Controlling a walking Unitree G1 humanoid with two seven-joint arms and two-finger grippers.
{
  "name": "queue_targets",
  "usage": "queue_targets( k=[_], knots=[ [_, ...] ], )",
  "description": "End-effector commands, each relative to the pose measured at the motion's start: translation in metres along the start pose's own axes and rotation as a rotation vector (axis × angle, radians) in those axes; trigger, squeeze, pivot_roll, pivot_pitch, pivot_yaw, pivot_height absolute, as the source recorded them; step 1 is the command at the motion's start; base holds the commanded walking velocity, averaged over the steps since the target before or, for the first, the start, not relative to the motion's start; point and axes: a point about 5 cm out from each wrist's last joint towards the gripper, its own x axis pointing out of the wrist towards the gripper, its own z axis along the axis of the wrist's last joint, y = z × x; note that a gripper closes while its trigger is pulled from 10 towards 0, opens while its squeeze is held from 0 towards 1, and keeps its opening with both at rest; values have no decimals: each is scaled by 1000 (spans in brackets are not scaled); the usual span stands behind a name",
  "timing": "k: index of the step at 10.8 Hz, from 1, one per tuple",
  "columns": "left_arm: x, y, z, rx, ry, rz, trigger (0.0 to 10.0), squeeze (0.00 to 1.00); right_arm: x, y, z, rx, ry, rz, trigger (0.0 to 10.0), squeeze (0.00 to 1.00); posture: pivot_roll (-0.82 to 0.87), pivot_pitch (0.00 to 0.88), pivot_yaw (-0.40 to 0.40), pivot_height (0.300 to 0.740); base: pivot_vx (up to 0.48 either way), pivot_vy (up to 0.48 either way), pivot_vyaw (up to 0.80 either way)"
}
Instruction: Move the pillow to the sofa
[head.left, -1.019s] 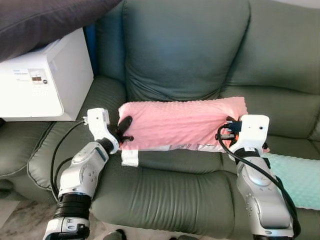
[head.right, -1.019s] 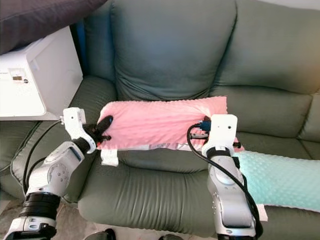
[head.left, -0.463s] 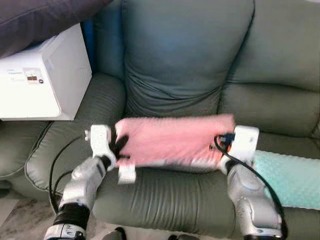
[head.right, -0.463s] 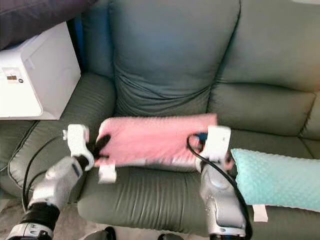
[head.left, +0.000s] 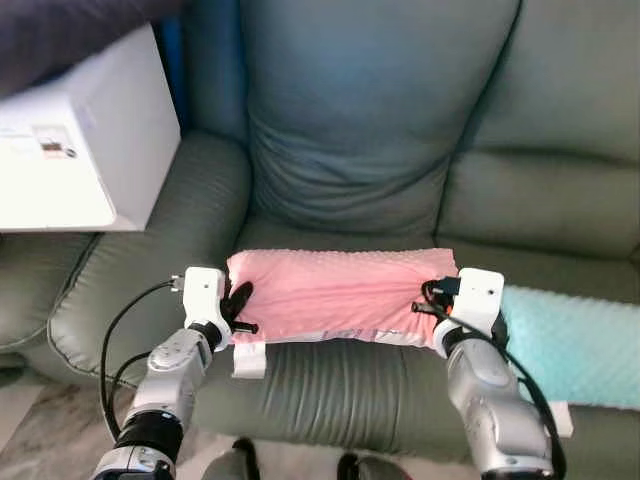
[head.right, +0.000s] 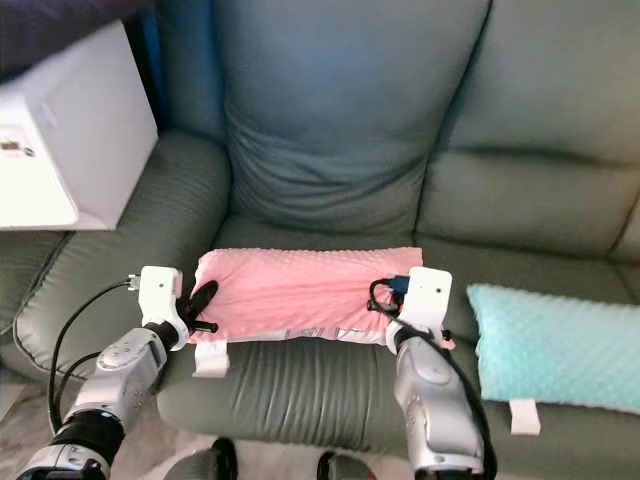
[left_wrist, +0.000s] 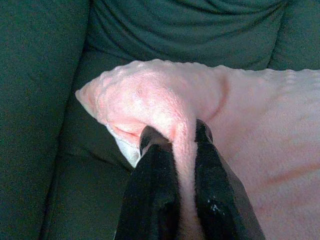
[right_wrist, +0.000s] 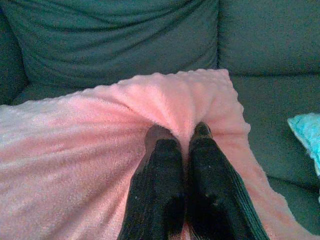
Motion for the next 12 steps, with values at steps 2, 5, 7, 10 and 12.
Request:
queue_targets(
  k=[2,5,7,10,12],
  knots=[
    [2,-3,7,54,-53,-26,10000,0,-8,7,0,-33,-60,20,10000,0,-116,321,-21,740,0,0,0],
    [9,-12,11,113,-79,-22,10000,0,-14,11,-5,-80,-97,-39,10000,0,-126,365,-16,740,0,0,0],
    [21,-29,15,118,-83,-51,10000,0,-5,1,-12,-94,-62,-69,10000,0,-143,377,-18,740,0,0,0],
    [38,-44,29,124,-92,-30,10000,0,13,-19,-29,-173,13,-85,10000,0,-168,388,-18,740,0,0,0],
    [43,-50,29,98,-72,-15,10000,0,25,-32,-34,-193,42,-85,10000,0,-188,394,-16,740,0,0,0]
  ],
)
